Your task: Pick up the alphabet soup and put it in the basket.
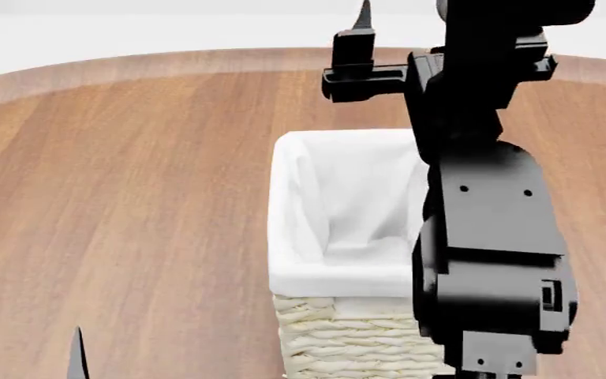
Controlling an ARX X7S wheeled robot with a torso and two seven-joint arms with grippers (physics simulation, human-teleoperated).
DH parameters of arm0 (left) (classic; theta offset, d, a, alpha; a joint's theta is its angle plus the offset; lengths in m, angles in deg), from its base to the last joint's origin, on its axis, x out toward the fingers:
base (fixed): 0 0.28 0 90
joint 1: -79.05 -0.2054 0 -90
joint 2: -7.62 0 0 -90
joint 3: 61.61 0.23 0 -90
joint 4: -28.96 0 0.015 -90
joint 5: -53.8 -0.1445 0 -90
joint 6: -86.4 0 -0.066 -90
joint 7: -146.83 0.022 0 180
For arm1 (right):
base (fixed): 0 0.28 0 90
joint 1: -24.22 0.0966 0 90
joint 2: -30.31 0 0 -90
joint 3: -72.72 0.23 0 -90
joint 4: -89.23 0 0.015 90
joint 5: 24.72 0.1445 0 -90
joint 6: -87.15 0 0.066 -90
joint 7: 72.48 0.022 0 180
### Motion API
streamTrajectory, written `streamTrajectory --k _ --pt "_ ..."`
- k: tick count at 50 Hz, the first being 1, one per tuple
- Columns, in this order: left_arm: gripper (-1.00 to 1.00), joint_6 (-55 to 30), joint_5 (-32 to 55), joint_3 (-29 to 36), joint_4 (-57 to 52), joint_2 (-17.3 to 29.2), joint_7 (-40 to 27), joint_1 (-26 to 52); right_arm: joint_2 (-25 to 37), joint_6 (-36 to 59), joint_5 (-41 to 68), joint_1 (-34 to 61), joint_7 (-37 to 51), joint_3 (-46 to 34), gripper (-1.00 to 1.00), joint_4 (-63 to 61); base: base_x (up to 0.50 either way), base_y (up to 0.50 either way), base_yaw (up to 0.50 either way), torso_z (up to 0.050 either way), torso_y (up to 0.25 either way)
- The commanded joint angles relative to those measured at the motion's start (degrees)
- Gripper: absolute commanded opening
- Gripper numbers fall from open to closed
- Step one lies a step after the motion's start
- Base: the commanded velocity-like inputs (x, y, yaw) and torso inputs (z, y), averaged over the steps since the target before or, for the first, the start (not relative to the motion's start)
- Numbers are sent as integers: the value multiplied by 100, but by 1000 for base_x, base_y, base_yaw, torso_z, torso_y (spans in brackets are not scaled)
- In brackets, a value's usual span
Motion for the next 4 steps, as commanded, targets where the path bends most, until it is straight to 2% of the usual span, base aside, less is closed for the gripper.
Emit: streamTrajectory --k 1,4 --pt "100 3 10 21 -9 11 -13 4 22 1466 412 -1586 110 141 100 -3833 0 0 0 0 0" --pt "100 -12 -2 33 -31 19 -21 1 71 1514 371 -2056 219 52 100 -4474 0 0 0 0 0"
